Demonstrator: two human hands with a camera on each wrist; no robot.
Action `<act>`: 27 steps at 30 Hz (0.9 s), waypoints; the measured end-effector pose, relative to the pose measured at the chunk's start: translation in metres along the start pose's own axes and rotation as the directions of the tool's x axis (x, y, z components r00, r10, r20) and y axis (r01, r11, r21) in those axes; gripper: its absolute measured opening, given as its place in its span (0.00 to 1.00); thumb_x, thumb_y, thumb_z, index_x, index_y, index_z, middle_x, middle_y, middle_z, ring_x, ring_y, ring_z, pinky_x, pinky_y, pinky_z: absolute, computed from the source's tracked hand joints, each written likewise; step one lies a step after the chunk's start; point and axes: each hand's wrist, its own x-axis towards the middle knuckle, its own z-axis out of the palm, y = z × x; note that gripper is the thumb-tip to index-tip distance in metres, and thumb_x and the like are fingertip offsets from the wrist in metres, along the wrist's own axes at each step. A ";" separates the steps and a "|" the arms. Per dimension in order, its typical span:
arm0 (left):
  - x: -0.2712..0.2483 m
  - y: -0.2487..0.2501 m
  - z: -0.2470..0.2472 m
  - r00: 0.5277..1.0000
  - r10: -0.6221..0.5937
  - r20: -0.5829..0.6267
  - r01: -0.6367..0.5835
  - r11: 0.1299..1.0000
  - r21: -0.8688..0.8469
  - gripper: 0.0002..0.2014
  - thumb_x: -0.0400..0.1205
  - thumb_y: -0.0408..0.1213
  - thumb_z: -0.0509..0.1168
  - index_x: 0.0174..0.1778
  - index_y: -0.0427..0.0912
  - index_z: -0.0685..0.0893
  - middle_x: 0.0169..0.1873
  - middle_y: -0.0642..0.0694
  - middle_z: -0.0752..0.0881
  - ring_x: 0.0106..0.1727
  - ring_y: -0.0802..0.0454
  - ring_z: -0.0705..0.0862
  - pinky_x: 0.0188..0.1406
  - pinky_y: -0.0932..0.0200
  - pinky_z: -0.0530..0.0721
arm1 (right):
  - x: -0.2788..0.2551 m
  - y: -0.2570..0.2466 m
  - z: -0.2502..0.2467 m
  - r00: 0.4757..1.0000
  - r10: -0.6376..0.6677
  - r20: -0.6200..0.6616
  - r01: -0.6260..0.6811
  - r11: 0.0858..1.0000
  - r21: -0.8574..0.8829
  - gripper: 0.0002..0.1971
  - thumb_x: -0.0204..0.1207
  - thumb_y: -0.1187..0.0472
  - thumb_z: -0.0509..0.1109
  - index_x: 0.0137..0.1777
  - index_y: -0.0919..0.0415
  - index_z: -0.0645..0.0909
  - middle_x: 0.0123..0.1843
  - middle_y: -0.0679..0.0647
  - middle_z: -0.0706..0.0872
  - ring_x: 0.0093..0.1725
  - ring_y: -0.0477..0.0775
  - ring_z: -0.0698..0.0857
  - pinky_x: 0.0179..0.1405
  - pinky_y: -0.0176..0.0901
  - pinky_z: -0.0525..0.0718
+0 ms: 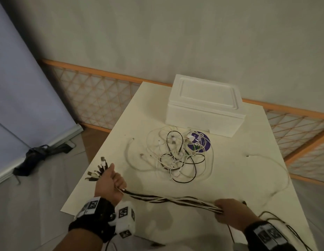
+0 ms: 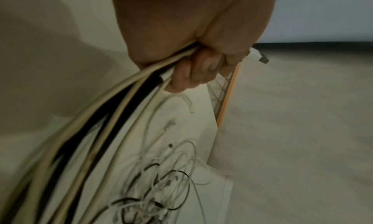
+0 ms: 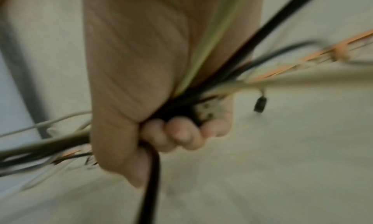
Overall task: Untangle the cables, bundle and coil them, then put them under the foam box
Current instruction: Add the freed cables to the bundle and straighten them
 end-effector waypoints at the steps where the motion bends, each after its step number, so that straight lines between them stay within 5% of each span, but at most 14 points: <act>1: 0.003 -0.004 -0.007 0.999 -0.003 -0.036 0.004 1.000 0.014 0.23 0.87 0.43 0.58 0.27 0.47 0.59 0.12 0.52 0.60 0.11 0.56 0.59 0.12 0.69 0.57 | -0.001 0.011 -0.001 0.998 0.042 0.044 -0.041 0.999 -0.019 0.06 0.65 0.46 0.63 0.38 0.44 0.72 0.42 0.42 0.79 0.51 0.49 0.83 0.49 0.43 0.79; 4: 0.009 -0.014 -0.013 0.995 -0.034 -0.099 0.037 0.999 0.028 0.23 0.87 0.43 0.58 0.27 0.47 0.59 0.11 0.52 0.61 0.10 0.57 0.58 0.12 0.70 0.57 | -0.008 0.030 -0.011 0.985 0.144 0.100 -0.138 0.989 -0.060 0.11 0.59 0.45 0.67 0.40 0.42 0.73 0.48 0.43 0.79 0.55 0.50 0.81 0.55 0.43 0.80; 7: 0.008 -0.022 -0.006 0.993 -0.079 -0.091 0.082 0.996 0.030 0.23 0.87 0.43 0.59 0.27 0.47 0.59 0.12 0.52 0.61 0.10 0.57 0.59 0.12 0.70 0.58 | -0.008 0.026 -0.032 0.965 0.199 0.171 -0.167 0.968 -0.186 0.38 0.55 0.34 0.75 0.65 0.45 0.71 0.65 0.45 0.78 0.67 0.51 0.76 0.66 0.49 0.74; 10: 0.007 -0.029 0.003 0.992 -0.099 -0.077 0.101 0.995 0.027 0.23 0.86 0.44 0.60 0.26 0.47 0.61 0.14 0.52 0.62 0.12 0.57 0.60 0.13 0.68 0.59 | -0.003 -0.022 -0.062 0.996 0.093 -0.008 -0.090 0.932 -0.350 0.46 0.54 0.29 0.75 0.70 0.49 0.68 0.67 0.48 0.77 0.67 0.54 0.75 0.65 0.52 0.73; 12: 0.008 -0.031 0.007 0.990 -0.115 -0.083 0.116 0.993 0.009 0.23 0.86 0.45 0.60 0.26 0.47 0.62 0.14 0.51 0.63 0.13 0.56 0.62 0.13 0.68 0.61 | 0.011 -0.069 -0.074 0.982 -0.138 -0.133 0.089 0.943 -0.322 0.40 0.64 0.36 0.75 0.73 0.53 0.68 0.69 0.51 0.77 0.68 0.56 0.76 0.67 0.53 0.73; 16: 0.010 -0.035 0.007 0.980 -0.147 -0.131 0.153 0.987 0.037 0.22 0.86 0.46 0.60 0.27 0.43 0.68 0.18 0.47 0.72 0.14 0.55 0.68 0.13 0.68 0.69 | 0.057 -0.161 -0.070 0.861 -0.476 -0.178 0.438 0.872 -0.217 0.23 0.81 0.59 0.60 0.76 0.59 0.66 0.72 0.59 0.73 0.68 0.62 0.76 0.67 0.55 0.75; 20: 0.007 -0.037 0.008 0.978 -0.182 -0.102 0.196 0.969 0.154 0.21 0.87 0.44 0.57 0.33 0.34 0.80 0.35 0.39 0.86 0.17 0.55 0.74 0.16 0.66 0.74 | 0.088 -0.189 -0.058 0.868 -0.472 -0.153 0.401 0.849 -0.342 0.16 0.80 0.69 0.54 0.66 0.65 0.72 0.62 0.63 0.77 0.59 0.68 0.81 0.51 0.59 0.80; 23: 0.003 -0.032 0.011 0.969 -0.241 -0.060 0.248 0.951 0.185 0.17 0.87 0.40 0.59 0.45 0.29 0.84 0.34 0.37 0.89 0.15 0.56 0.74 0.15 0.67 0.75 | 0.098 -0.180 -0.057 0.869 -0.472 -0.149 0.387 0.836 -0.390 0.12 0.81 0.66 0.56 0.60 0.63 0.77 0.58 0.62 0.79 0.56 0.67 0.81 0.48 0.57 0.80; 27: -0.002 -0.023 0.031 0.956 -0.287 0.057 0.277 0.951 0.137 0.13 0.85 0.37 0.62 0.61 0.34 0.82 0.30 0.39 0.88 0.15 0.57 0.73 0.13 0.67 0.73 | 0.103 -0.169 -0.069 0.734 -0.638 -0.234 0.569 0.765 -0.301 0.09 0.81 0.61 0.58 0.54 0.55 0.79 0.48 0.57 0.79 0.49 0.62 0.81 0.40 0.52 0.77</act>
